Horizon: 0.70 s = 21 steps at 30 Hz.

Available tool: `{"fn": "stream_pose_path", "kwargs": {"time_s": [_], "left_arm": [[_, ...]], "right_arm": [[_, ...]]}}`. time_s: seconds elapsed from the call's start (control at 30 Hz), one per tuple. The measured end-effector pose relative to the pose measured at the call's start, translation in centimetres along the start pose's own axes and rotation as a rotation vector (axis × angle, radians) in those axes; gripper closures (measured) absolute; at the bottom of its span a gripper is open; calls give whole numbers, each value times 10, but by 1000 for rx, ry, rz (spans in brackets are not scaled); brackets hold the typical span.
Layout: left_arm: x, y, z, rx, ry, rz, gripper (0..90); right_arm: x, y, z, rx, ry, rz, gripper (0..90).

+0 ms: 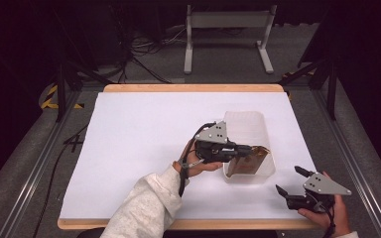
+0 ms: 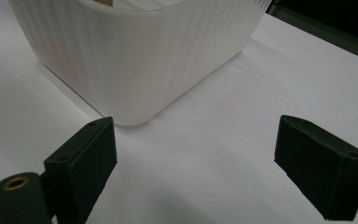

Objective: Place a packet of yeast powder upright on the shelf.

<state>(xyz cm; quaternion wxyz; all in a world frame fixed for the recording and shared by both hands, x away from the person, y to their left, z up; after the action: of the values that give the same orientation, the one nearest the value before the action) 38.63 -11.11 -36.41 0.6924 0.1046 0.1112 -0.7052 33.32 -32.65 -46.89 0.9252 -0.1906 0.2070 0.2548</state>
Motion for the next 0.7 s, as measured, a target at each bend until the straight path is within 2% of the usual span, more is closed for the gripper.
{"fn": "stream_pose_path", "kwargs": {"time_s": [0.37, 0.7], "left_arm": [[-5, 3, -5, 5, 12, 19, 858], [-11, 7, -9, 5, 24, 54, 856]], "right_arm": [[0, 0, 0, 0, 3, 1, 134], [1, 1, 0, -3, 3, 1, 134]]}}
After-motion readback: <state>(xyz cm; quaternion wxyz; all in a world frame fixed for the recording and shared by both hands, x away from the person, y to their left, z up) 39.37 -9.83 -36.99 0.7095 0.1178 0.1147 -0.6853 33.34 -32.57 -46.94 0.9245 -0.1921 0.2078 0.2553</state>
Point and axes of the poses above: each handheld gripper's, and its own axes: x roughly forward along the jaws, z roughly out of its top, y roughly to its left, the point moved 8 cm from there along x, roughly forward along the jaws, and after that the axes turned 1 degree about -z, right-handed, at the moved point
